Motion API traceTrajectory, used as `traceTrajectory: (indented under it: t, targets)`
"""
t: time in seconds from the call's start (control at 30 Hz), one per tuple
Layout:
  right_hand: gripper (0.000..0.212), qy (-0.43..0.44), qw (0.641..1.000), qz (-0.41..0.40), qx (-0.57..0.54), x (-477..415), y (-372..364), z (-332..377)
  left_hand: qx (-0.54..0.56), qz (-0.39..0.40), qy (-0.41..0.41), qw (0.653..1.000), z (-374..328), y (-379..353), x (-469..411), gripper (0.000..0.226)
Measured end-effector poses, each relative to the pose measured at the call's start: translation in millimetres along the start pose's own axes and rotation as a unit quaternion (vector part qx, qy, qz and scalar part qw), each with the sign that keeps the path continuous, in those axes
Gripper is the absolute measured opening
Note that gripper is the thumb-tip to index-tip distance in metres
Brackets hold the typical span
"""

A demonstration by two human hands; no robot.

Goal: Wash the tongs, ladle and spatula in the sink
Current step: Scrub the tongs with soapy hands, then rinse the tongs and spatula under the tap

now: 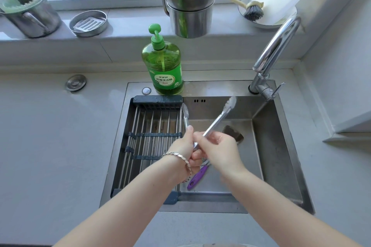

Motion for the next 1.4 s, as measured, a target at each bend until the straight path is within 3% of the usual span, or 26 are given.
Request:
traceTrajectory:
  t: [0.2,0.3,0.37,0.47,0.53,0.63,0.77,0.83,0.93,1.07,1.23,1.4]
  targets:
    - [0.012,0.043,0.999,-0.023,-0.007,-10.2,16.0,22.3,0.076,0.047,0.046,0.995,0.3,-3.9,0.3,0.058]
    - [0.006,0.044,0.996,0.072,0.005,1.0,2.9,20.3,0.129,0.131,0.096,0.978,-1.9,-8.9,3.7,0.066]
    - [0.008,0.035,0.996,0.086,0.018,-0.7,3.9,20.8,0.132,0.177,0.115,0.969,-2.9,-10.0,6.9,0.065]
    - [0.009,0.011,0.999,0.04,-0.017,-17.2,21.5,26.4,0.108,0.201,0.135,0.964,-2.5,-9.1,11.0,0.06]
    - [0.011,0.009,0.997,0.072,0.006,-14.1,20.0,22.3,0.091,0.199,0.132,0.967,-2.0,-8.6,10.1,0.062]
    - [0.02,0.008,0.991,0.117,0.063,-5.2,11.0,9.9,0.055,0.175,0.122,0.975,-1.3,-8.3,7.1,0.061]
    - [0.023,-0.013,1.0,0.003,0.016,-29.5,39.9,11.8,-0.022,0.116,0.114,0.986,2.1,-9.7,1.8,0.049]
    - [0.018,0.004,0.997,0.042,0.068,-34.9,49.1,11.9,-0.086,0.06,0.088,0.991,2.7,-9.4,-6.8,0.046]
    - [0.007,-0.041,0.984,0.105,0.141,-38.8,66.3,1.9,-0.179,-0.037,0.03,0.983,-3.7,-1.1,-24.6,0.039]
    - [0.009,-0.095,0.987,-0.015,0.129,-79.3,120.6,-4.9,-0.3,-0.12,-0.045,0.945,-13.4,6.6,-50.3,0.021]
    - [0.028,-0.1,0.983,-0.127,0.088,-134.9,162.4,27.9,-0.455,-0.163,-0.173,0.859,-34.7,-11.8,-69.2,0.022]
    - [0.049,-0.127,0.976,-0.168,0.062,-175.5,178.5,57.7,-0.429,-0.124,-0.161,0.88,-51.1,-49.4,-77.2,0.027]
Point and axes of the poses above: each hand's wrist, its own x-axis away from the middle knuckle, its own y-axis out of the back of the hand, z = x × y, the point moved 4 cm from there along -x, towards the middle knuckle, and after that the axes turned 3 degrees about -z, right-handed, at the moved point
